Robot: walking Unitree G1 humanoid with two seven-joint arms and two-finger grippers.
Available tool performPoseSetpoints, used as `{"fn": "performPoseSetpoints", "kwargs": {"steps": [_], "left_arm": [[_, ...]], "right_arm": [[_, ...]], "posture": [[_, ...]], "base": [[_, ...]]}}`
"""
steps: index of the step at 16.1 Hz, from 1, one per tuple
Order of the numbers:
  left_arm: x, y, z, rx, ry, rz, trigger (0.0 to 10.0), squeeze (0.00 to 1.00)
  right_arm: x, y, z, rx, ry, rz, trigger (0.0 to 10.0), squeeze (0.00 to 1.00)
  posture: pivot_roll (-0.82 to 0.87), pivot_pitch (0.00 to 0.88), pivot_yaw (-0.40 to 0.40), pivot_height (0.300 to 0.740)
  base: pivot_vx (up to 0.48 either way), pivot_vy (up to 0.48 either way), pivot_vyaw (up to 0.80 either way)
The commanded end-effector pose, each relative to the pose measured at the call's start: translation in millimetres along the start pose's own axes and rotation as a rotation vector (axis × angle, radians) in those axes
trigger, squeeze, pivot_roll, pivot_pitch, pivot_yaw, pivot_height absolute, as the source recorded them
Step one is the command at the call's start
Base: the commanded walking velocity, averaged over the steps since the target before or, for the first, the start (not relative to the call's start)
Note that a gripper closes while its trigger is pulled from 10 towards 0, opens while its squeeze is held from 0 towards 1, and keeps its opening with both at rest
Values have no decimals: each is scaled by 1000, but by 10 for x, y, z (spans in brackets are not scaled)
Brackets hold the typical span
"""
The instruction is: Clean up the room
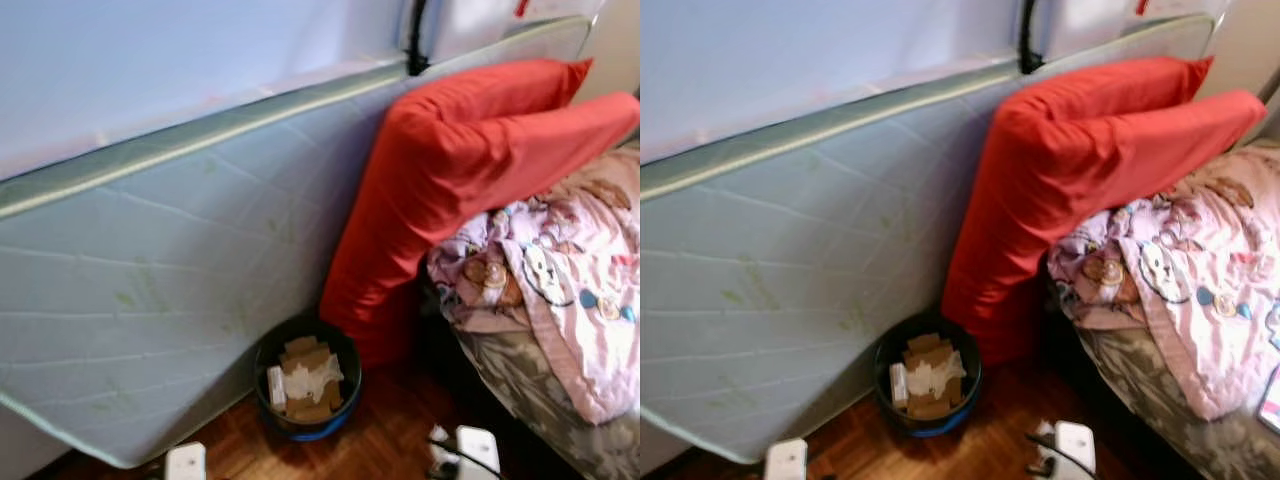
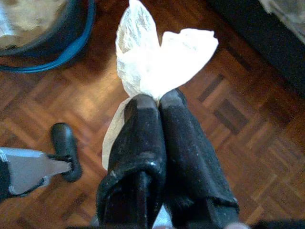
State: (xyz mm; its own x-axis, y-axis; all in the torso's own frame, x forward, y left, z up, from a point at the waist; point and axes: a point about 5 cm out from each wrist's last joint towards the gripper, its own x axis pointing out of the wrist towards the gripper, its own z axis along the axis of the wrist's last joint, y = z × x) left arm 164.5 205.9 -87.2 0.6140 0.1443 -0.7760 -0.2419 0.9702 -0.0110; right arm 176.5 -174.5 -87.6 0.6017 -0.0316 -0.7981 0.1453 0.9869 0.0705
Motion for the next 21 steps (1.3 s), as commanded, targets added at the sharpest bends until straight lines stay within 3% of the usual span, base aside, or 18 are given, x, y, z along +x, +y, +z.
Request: {"fn": "performPoseSetpoints", "kwargs": {"steps": [1,8,18,21], "left_arm": [[-6,-29,-44,-3,21,-3,10000,0],[-5,-31,-41,-6,18,-2,10000,0],[-4,-38,-33,-14,12,-8,10000,0],[-4,-41,-35,-15,13,-9,10000,0]], "right_arm": [[-9,-71,-16,3,8,-20,10000,0],[-11,-76,-24,4,12,-20,10000,0],[-13,-141,4,-19,6,-23,10000,0],[-17,-158,22,-17,-20,-35,10000,0]], "posture": [[103,71,-37,740],[106,85,-40,740],[102,93,-42,740],[103,94,-42,740]], "base": [[0,322,0],[0,320,0],[0,0,0],[251,0,800]]}}
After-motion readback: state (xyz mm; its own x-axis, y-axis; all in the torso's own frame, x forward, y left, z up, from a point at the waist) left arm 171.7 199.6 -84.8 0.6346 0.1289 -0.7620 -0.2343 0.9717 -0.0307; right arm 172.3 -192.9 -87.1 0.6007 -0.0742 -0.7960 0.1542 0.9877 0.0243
